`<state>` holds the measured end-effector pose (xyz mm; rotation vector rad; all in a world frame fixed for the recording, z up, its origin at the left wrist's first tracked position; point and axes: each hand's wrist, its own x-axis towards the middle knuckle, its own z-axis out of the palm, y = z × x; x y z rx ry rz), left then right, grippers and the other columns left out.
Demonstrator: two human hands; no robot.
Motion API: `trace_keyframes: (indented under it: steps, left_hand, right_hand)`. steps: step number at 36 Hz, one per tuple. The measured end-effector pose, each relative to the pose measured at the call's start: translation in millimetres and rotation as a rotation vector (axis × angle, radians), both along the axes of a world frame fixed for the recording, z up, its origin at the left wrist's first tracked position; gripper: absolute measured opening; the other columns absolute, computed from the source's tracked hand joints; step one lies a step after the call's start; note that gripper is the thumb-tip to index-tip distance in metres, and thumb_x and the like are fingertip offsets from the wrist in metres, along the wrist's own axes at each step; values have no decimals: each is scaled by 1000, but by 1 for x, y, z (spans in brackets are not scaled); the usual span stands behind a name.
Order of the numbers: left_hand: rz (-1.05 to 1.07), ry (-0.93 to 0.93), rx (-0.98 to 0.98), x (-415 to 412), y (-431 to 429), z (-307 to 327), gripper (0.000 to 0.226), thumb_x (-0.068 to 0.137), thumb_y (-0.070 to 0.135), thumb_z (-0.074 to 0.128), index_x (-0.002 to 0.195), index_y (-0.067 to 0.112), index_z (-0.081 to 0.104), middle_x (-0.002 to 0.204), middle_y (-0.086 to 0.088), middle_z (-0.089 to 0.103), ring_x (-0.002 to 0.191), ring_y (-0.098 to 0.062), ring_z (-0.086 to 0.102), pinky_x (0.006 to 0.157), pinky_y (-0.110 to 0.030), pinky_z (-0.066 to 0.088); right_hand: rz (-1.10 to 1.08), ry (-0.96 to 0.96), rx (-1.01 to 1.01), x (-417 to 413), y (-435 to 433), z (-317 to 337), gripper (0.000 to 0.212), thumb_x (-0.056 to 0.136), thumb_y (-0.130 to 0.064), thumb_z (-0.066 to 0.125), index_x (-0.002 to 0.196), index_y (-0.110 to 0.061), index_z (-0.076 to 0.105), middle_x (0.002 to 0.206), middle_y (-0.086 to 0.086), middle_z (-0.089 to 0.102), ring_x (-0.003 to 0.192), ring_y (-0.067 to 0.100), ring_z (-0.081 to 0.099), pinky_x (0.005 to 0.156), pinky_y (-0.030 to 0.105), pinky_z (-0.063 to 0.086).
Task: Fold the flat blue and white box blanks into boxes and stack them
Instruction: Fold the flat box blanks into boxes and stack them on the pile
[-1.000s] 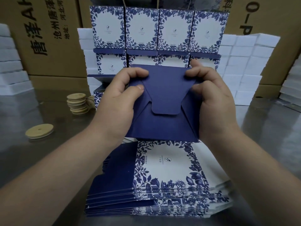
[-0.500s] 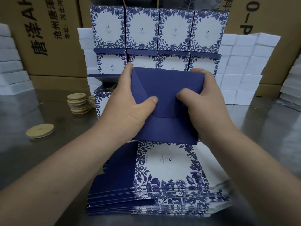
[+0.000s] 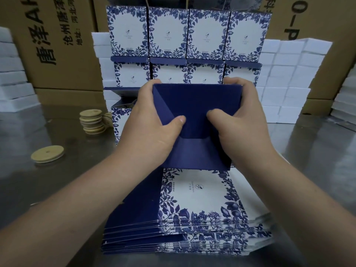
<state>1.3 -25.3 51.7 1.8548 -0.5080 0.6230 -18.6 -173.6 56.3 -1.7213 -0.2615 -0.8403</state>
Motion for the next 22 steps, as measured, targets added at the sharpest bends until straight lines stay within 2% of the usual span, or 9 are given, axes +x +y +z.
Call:
trace_keyframes:
  steps: [3, 7, 13, 16, 22]
  left_hand:
    - [41, -30, 2, -2, -1, 0, 63, 79, 24, 69, 132, 31, 36, 113, 12, 52, 100, -8, 53, 91, -36, 48]
    - [95, -69, 21, -2, 0, 1, 62, 77, 27, 69, 130, 32, 38, 104, 20, 51, 92, -1, 50, 84, -28, 45]
    - [121, -84, 29, -2, 1, 2, 61, 77, 27, 70, 129, 32, 40, 105, 19, 52, 94, -2, 50, 86, -30, 46]
    - [124, -83, 31, -3, 1, 3, 60, 76, 27, 71, 128, 31, 41, 99, 24, 50, 92, 1, 48, 86, -32, 47]
    - [123, -92, 29, -2, 2, 4, 58, 76, 27, 72, 124, 33, 41, 97, 27, 51, 91, 1, 51, 84, -31, 48]
  right_hand:
    - [1, -16, -2, 0, 1, -1, 41, 64, -19, 53, 96, -42, 45, 90, -19, 61, 78, -3, 60, 68, 20, 49]
    - [28, -34, 7, 0, 1, 0, 41, 65, -17, 54, 97, -43, 46, 81, -27, 63, 76, -5, 61, 65, 17, 50]
    - [46, -56, 11, -1, 2, 0, 41, 68, -16, 55, 98, -42, 46, 86, -23, 62, 78, -5, 62, 67, 18, 52]
    - [50, -59, 1, -1, 2, -1, 40, 69, -16, 56, 98, -42, 46, 89, -21, 62, 80, -5, 62, 70, 20, 53]
    - [54, -80, -9, 0, 1, -3, 43, 78, -7, 60, 101, -40, 46, 98, -16, 62, 85, -1, 62, 75, 23, 54]
